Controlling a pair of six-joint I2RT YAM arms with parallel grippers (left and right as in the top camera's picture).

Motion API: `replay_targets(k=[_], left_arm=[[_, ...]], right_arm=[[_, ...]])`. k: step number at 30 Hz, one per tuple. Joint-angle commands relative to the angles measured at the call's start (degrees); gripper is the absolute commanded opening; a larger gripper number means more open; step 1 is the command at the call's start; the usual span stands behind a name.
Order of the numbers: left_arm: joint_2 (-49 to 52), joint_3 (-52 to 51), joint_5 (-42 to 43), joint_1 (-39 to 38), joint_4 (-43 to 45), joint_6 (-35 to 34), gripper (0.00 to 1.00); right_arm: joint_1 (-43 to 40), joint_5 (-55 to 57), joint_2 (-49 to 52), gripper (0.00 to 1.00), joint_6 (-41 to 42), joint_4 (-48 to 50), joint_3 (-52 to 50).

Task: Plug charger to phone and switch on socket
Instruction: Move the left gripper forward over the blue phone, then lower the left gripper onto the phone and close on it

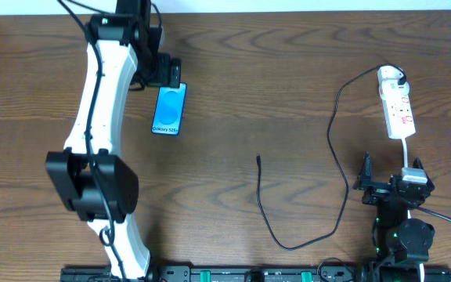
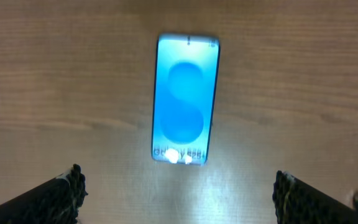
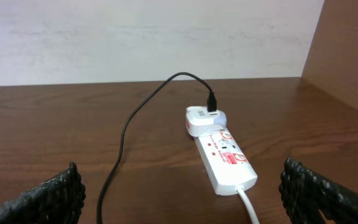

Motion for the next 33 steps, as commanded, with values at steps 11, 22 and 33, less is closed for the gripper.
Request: replay_targets(k=[11, 22, 33], left_arm=[[12.9, 5.2, 0.5, -0.2, -1.7, 1.2, 0.98], [16.9, 2.4, 1.0, -0.2, -0.2, 0.4, 0.98], [18.4, -2.0, 1.3, -0.1, 5.9, -1.2, 0.98]], right_arm=[[0.5, 0.2, -0.4, 0.99, -0.9, -0.2, -0.1], [0.5, 0.2, -0.4, 0.99, -0.9, -0.2, -0.1], [0.5, 0.2, -0.4, 0.99, -0.9, -0.2, -0.1]])
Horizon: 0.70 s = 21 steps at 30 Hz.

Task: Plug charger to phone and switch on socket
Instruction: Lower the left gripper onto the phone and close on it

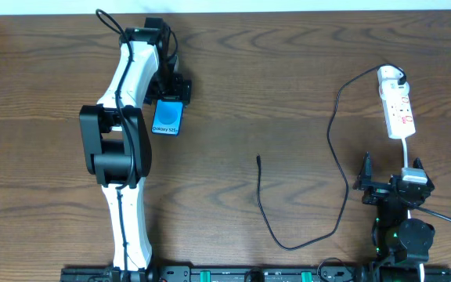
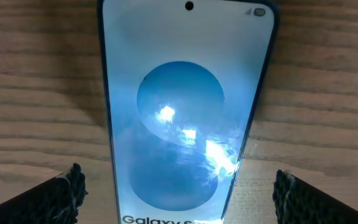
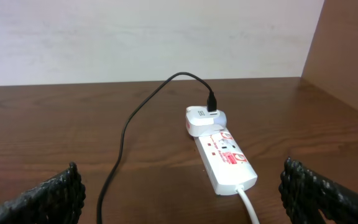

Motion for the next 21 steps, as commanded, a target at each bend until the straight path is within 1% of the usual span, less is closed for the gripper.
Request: replay_targets(k=[1, 8, 14, 21], left_arm=[[0.4, -0.5, 0.3, -0.1, 0.6, -0.7, 0.98], [0.4, -1.6, 0.3, -0.1, 0.8, -0.7, 0.97], [0.4, -5.0, 0.3, -0.1, 4.6, -0.7, 0.98], [0.5, -5.2, 0.3, -0.1, 6.3, 0.2, 0.98]], right_arm=[[0.5, 0.1, -0.4, 0.99, -0.9, -0.2, -0.1], [0.5, 0.1, -0.4, 0.99, -0.9, -0.2, -0.1], [0.5, 0.1, -0.4, 0.99, -0.9, -0.2, -0.1], [0.5, 0.1, -0.4, 0.99, -0.9, -0.2, -0.1]])
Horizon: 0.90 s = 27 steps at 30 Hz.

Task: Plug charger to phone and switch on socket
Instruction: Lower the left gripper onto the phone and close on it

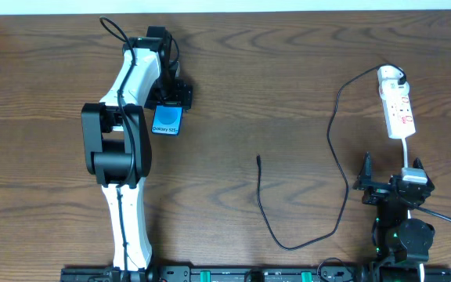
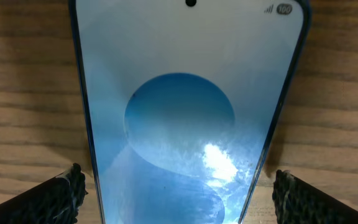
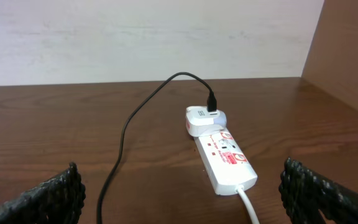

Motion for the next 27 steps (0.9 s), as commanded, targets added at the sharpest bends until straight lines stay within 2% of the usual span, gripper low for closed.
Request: replay_targets(k=[1, 12, 27], left_arm=[[0.5, 0.1, 0.3, -0.1, 0.5, 0.2, 0.98], [0.6, -3.5, 0.3, -0.1, 3.5, 0.2, 0.98], [0.6, -3.5, 0.3, -0.1, 3.1, 4.5, 0.98]], right_arm=[[0.5, 0.1, -0.4, 0.99, -0.9, -0.2, -0.1], [0.5, 0.1, -0.4, 0.99, -0.9, -0.2, -0.1], [0.5, 0.1, -0.4, 0.99, -0.9, -0.2, -0.1]])
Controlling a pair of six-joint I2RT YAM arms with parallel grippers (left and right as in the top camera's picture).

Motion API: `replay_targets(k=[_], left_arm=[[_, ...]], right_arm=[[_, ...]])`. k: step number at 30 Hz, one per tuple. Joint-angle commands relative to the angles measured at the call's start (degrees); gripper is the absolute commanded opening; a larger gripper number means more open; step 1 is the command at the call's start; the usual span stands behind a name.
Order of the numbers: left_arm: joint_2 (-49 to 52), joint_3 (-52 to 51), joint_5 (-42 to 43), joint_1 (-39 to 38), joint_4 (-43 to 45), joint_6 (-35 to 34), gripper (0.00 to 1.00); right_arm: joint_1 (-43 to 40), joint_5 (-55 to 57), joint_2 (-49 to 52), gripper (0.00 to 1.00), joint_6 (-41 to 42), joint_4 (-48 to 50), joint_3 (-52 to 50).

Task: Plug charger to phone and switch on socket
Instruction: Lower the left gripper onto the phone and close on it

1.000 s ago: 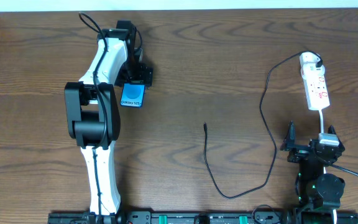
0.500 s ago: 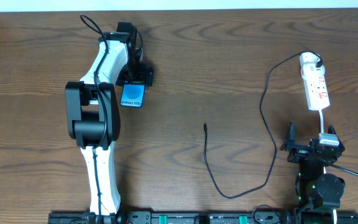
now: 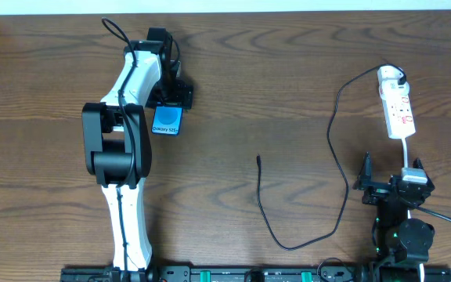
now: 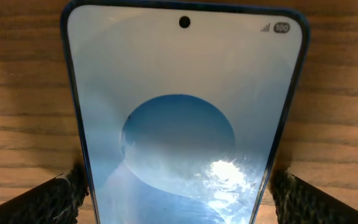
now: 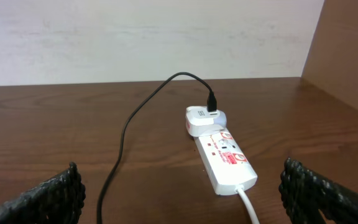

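The blue phone (image 3: 167, 120) lies screen up at the far left of the table, its lit screen filling the left wrist view (image 4: 182, 124). My left gripper (image 3: 169, 97) is low over it and open; its fingertips (image 4: 67, 193) straddle the phone's two long edges, very close to them. The black charger cable (image 3: 335, 157) runs from the white adapter (image 3: 390, 76) in the power strip (image 3: 398, 110) to a free plug end (image 3: 258, 160) at mid-table. My right gripper (image 3: 390, 178) rests open at the front right, facing the strip (image 5: 225, 158).
The strip's white lead (image 5: 248, 202) runs back toward my right gripper. A brown side wall (image 5: 347, 56) stands right of the strip. The cable loops (image 3: 288, 243) near the front edge between the two arms.
My left gripper has shifted slightly over the phone: the phone's top edge now shows whole in the left wrist view and the fingers sit closer to its sides. Nothing else changed.
My left gripper was open, high above the phone's far end. It then stood lower with the phone filling its view, lower still after that, and now straddles the phone. The right arm, cable and strip stayed put.
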Motion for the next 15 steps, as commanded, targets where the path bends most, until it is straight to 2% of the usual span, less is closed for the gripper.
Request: replay_targets(k=[1, 7, 15], left_arm=[[0.6, -1.5, 0.4, -0.1, -0.6, 2.6, 0.98], [0.6, -1.5, 0.4, -0.1, -1.9, 6.0, 0.98], [0.6, -1.5, 0.4, -0.1, -1.9, 6.8, 0.98]], right_arm=[[0.5, 0.1, -0.4, 0.99, -0.9, -0.2, -0.1], [0.5, 0.1, -0.4, 0.99, -0.9, -0.2, -0.1], [0.5, 0.1, -0.4, 0.99, -0.9, -0.2, -0.1]])
